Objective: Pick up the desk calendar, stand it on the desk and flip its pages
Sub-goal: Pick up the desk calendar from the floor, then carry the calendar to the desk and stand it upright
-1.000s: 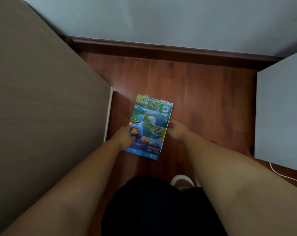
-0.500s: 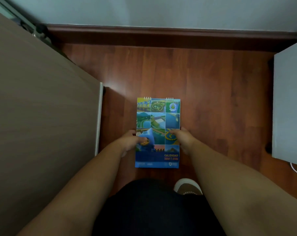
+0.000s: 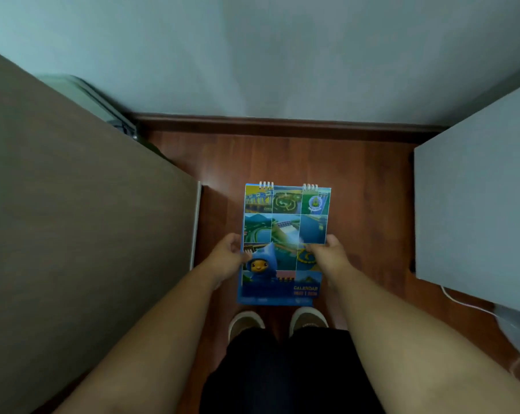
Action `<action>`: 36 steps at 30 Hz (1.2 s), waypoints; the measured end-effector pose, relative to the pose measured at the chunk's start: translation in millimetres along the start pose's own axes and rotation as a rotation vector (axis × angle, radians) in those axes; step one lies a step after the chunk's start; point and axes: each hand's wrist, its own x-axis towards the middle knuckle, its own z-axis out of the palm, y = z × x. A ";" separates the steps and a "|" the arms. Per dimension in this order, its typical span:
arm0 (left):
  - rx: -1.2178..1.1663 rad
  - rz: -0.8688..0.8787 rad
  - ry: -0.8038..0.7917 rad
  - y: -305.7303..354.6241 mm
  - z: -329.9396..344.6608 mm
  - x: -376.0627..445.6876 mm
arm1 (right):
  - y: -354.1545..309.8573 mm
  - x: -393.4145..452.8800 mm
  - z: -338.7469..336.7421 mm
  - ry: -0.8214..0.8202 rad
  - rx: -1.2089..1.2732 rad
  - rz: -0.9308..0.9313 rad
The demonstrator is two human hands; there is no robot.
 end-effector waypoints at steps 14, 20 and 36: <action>-0.459 0.057 0.088 111.2 -62.6 -334.3 | -159.9 -326.7 -62.8 -0.137 -0.007 -0.144; -0.777 0.349 0.250 182.7 -93.2 -450.1 | -256.0 -451.8 -51.4 -0.281 -0.067 -0.450; -1.099 0.657 0.923 48.4 -288.9 -698.2 | -264.5 -726.9 191.7 -0.888 -0.515 -0.890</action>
